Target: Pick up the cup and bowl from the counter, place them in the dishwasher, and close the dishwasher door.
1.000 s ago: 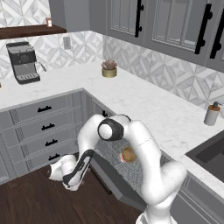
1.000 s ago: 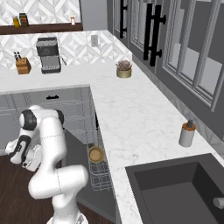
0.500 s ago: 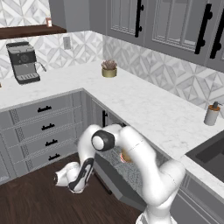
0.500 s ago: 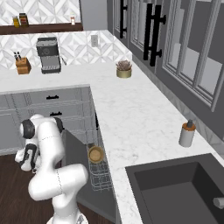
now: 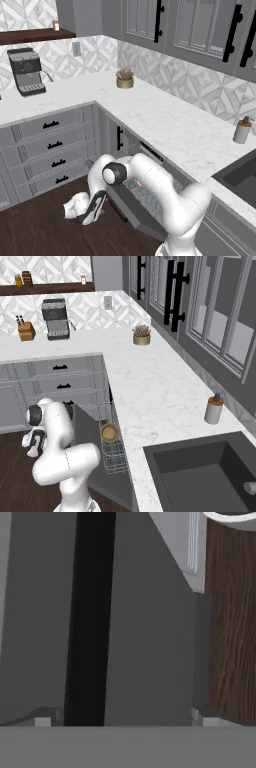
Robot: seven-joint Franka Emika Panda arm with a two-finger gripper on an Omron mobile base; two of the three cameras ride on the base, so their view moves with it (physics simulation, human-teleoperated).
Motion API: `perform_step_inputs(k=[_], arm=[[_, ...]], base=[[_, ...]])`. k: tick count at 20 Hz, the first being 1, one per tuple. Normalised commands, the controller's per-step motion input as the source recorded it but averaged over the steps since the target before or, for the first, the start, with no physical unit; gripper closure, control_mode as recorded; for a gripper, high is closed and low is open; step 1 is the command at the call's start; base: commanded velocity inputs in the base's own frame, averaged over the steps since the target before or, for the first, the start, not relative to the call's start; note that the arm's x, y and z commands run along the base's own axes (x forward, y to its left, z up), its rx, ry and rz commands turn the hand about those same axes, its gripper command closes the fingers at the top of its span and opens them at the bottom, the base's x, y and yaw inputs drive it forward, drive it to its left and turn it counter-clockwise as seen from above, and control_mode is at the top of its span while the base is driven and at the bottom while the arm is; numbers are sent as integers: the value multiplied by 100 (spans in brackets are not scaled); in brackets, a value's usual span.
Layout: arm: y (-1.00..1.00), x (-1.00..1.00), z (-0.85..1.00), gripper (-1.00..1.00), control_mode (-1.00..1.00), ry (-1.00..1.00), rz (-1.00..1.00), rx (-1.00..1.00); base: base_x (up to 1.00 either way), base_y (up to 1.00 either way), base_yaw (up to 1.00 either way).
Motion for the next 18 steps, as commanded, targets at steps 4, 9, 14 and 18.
perform_step_inputs(k=[4, 9, 14, 18], arm=[[-61, 39, -29, -100, -100, -19, -11, 0], [-97, 38, -4, -100, -100, -34, -11, -2], [-100, 9, 13, -100, -100, -1, -13, 0], [-100, 0, 42, -100, -100, -3, -2, -1]], base=[[0, 0, 0], [0, 0, 0], [0, 0, 0], [0, 0, 0]])
